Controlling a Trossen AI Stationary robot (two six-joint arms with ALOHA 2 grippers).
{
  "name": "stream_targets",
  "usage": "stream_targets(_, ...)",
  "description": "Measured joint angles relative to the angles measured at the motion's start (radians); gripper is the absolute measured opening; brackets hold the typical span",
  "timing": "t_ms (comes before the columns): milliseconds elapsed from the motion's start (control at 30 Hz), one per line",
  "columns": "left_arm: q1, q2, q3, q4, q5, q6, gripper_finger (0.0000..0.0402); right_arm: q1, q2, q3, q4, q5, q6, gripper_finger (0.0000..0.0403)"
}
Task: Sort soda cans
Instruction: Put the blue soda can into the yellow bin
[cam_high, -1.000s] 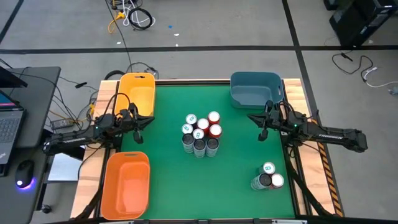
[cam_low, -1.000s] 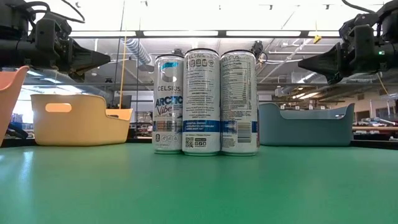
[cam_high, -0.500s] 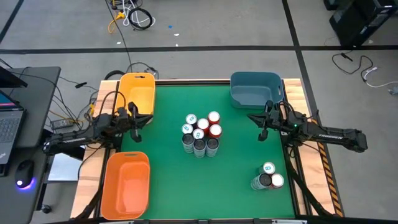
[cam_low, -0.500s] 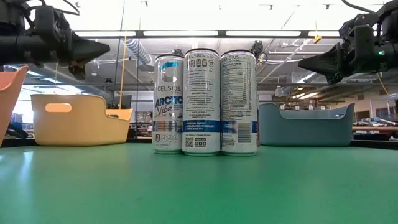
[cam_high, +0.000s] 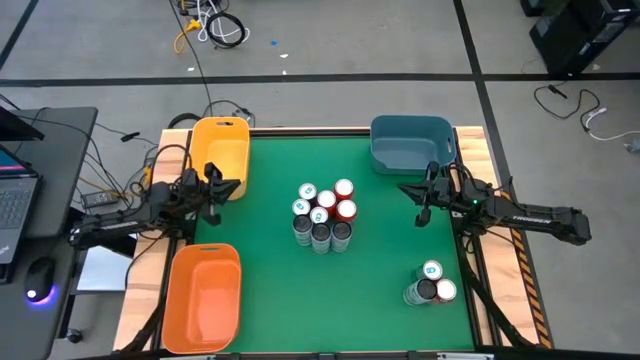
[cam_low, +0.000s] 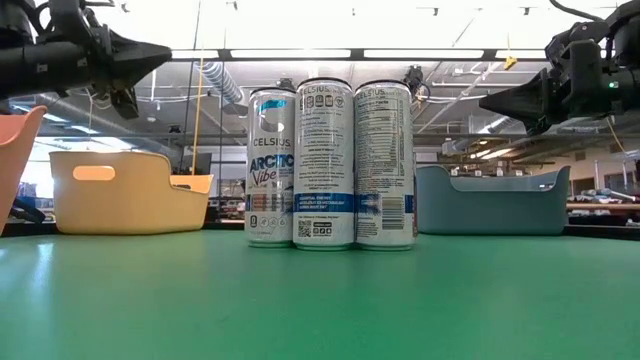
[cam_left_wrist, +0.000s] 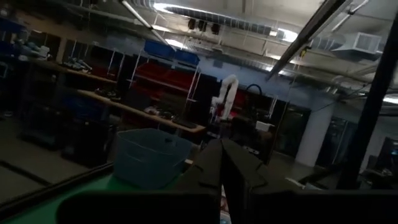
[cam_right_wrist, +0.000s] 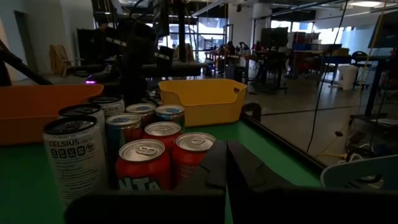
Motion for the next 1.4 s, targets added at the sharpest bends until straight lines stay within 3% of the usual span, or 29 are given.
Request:
stream_targets(200, -0.002, 0.065, 0.001, 0.026, 0.231, 0.060, 0.0012, 0.000, 0.000, 0.000, 0.000, 0.000, 0.000, 0.0000)
stream_targets(367, -0.011, 0.200, 0.065, 0.031, 0.273, 0.138, 0.0012, 0.000, 0.000, 0.000, 0.000, 0.000, 0.000, 0.0000)
stream_targets(600, -0.011, 0.449, 0.260, -0.016, 0.351, 0.179, 0.0012, 0.000, 0.000, 0.000, 0.000, 0.000, 0.000, 0.0000)
stream_targets(867, -0.011, 0.762, 0.608, -0.414, 0.341, 0.220, 0.0012, 0.000, 0.000, 0.000, 0.000, 0.000, 0.000, 0.0000)
stream_targets(1033, -0.011, 0.924, 0.796, -0.653, 0.229, 0.302, 0.0012, 0.000, 0.000, 0.000, 0.000, 0.000, 0.000, 0.0000)
stream_targets(1233, -0.012, 1.076, 0.935, -0.757, 0.185, 0.345, 0.0026, 0.000, 0.000, 0.000, 0.000, 0.000, 0.000, 0.0000)
stream_targets(1400, -0.040, 1.178, 1.018, -0.792, 0.208, 0.348, 0.0079, 0.000, 0.000, 0.000, 0.000, 0.000, 0.000, 0.0000)
